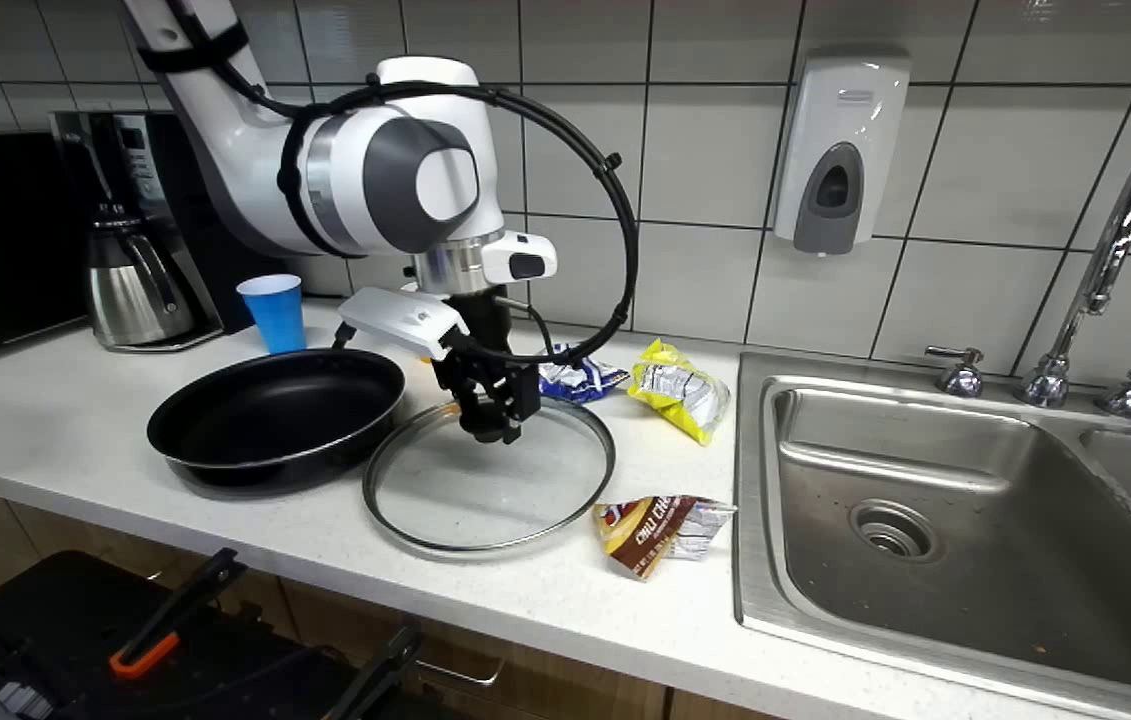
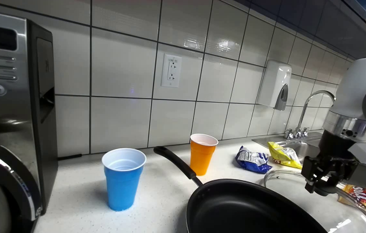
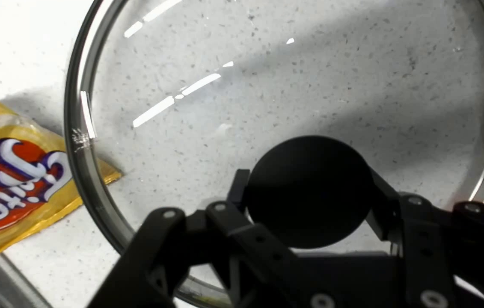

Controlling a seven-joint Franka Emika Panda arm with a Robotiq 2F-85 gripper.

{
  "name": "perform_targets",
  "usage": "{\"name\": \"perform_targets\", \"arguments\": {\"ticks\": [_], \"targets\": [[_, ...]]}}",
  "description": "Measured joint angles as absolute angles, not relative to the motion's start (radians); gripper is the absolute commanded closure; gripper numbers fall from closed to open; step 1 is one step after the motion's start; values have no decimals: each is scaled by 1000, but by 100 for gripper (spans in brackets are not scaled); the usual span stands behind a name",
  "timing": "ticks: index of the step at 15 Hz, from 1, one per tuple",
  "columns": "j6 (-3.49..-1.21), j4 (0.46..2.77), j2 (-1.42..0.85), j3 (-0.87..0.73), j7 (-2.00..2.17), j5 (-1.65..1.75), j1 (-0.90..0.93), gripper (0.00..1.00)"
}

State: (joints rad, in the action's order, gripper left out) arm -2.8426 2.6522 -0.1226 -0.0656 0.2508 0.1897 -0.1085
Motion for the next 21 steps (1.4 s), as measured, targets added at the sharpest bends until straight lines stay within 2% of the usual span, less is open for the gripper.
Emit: {"name": "perform_targets", "arguments": {"ticks": [5, 6, 7, 9, 21], "targets": [[-2849, 2631, -166, -68, 210, 144, -99, 62], [-2851, 2629, -171, -68, 204, 137, -98, 12], [-2852, 2627, -174, -68, 197, 130, -98, 10], [-2853, 2621, -173, -68, 177, 109, -97, 1], [-2851, 2629, -3, -67, 144, 71, -65, 0]]}}
